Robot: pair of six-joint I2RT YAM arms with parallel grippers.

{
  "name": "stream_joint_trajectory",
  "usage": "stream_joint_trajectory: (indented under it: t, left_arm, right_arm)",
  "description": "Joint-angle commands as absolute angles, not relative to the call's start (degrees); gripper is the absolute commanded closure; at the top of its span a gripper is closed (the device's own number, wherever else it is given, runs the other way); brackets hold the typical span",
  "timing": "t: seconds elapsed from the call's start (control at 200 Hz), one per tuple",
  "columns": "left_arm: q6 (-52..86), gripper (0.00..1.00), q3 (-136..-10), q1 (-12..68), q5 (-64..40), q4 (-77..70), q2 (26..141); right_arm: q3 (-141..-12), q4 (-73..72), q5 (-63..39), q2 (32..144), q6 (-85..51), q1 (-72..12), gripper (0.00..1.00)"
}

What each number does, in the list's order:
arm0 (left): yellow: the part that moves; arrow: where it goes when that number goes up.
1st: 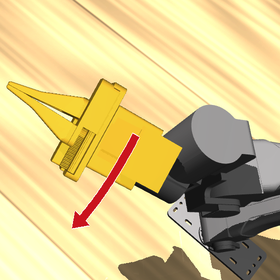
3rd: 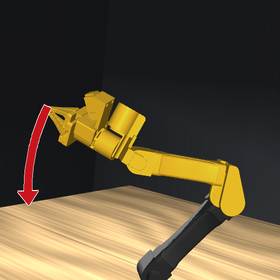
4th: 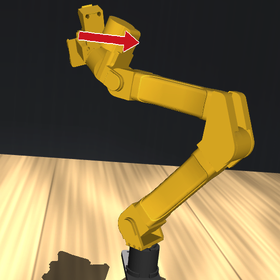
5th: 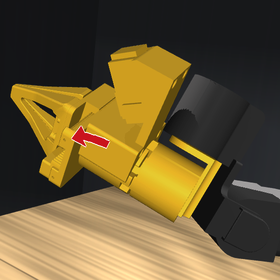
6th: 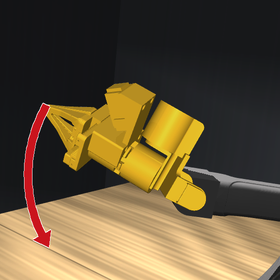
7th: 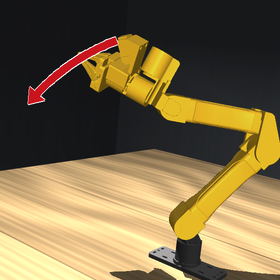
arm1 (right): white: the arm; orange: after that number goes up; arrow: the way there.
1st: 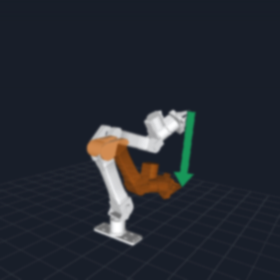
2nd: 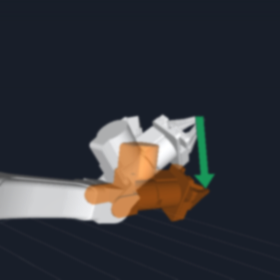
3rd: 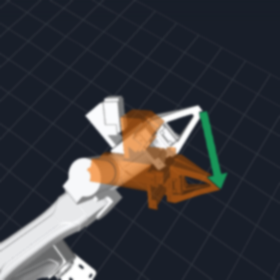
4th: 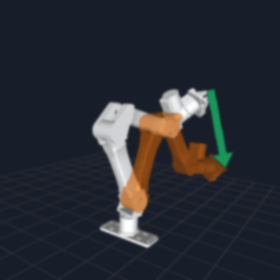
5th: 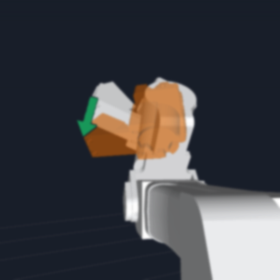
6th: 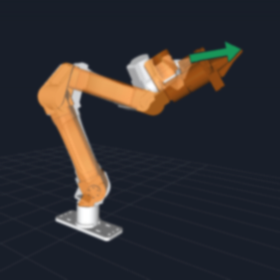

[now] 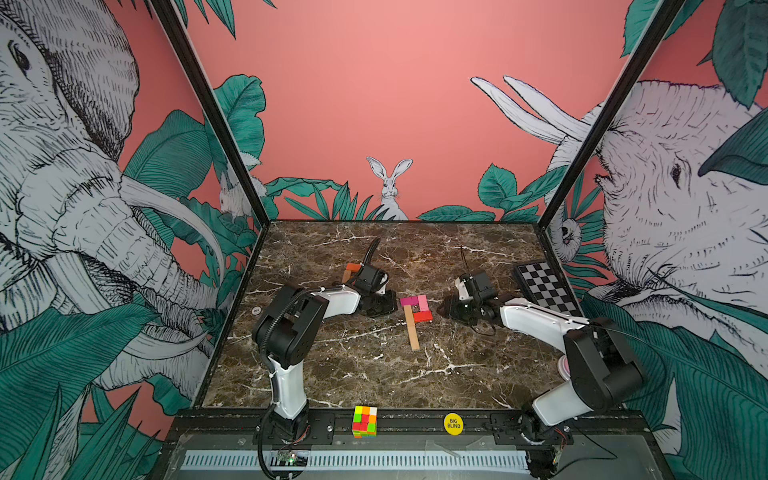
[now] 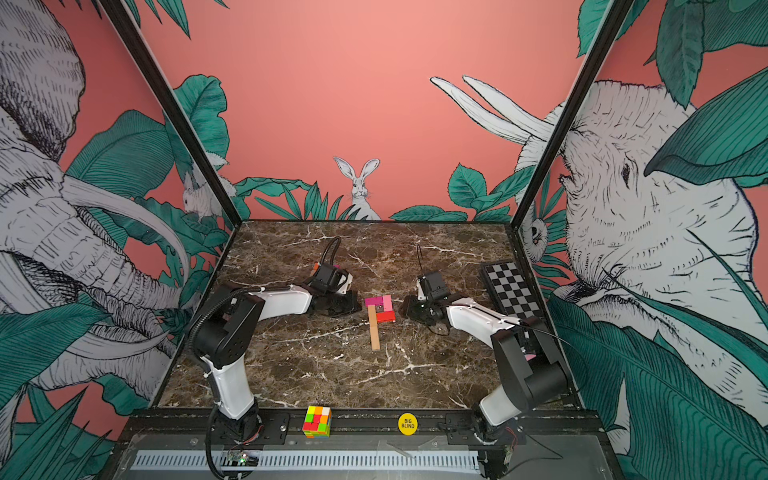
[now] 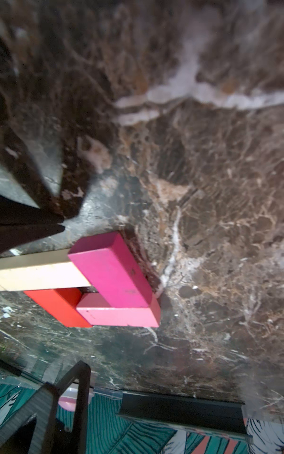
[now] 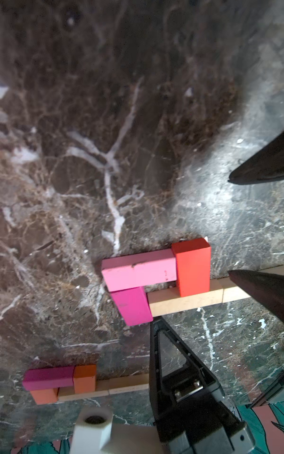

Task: Assemble the letter p with building blocks
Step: Adjust the building block at the center of the board.

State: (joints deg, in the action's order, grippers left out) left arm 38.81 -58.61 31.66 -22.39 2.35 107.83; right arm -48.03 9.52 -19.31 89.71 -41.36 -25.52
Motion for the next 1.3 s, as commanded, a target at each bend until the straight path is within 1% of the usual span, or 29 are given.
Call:
stream_joint_trajectory:
  t: [0.0,0.12,0.28,0.86,1.295]
  left_arm:
    - [37.7,1.00,-60.3,31.3,-20.7,5.9,109.0]
    - [36.9,0.99,-61.5,31.2,-21.1,6.7,110.1]
    - [36.4,0.99,-62.4,31.3,-21.3,7.1,110.9]
    - [36.5,0.99,-63.3,31.4,-22.4,6.3,113.1]
    - [36.7,0.99,-62.7,31.4,-22.7,5.7,113.6]
  right_arm:
    - [-51.0,7.4,-22.5,93.1,-39.9,-25.0,0.37]
    - [-52.5,5.7,-24.4,96.0,-40.0,-24.6,0.34]
    - [-53.8,4.3,-25.7,98.4,-40.2,-24.3,0.34]
    - [-61.1,4.3,-28.2,106.1,-40.3,-24.0,0.34]
    - [-63.9,4.7,-28.9,109.2,-40.1,-24.1,0.34]
